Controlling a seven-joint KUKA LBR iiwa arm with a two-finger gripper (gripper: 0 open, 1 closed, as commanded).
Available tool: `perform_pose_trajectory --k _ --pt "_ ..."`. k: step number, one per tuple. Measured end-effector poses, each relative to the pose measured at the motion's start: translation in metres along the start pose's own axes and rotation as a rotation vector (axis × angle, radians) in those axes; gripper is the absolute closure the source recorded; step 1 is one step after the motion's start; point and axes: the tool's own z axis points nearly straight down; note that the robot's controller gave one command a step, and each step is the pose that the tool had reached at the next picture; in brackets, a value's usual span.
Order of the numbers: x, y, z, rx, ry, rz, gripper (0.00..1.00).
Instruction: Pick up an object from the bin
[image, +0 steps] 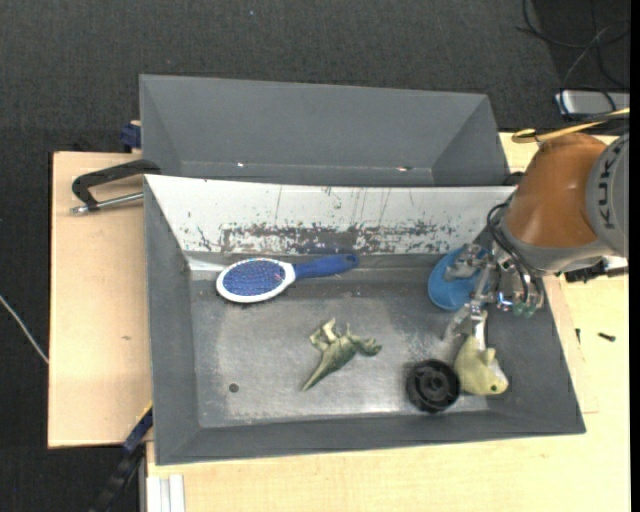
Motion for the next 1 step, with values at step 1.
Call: perform_pose_trajectory --k 1 --pt "-0.0017 0.0010 -0.0006 -0.012 -0.002 0.275 0.00"
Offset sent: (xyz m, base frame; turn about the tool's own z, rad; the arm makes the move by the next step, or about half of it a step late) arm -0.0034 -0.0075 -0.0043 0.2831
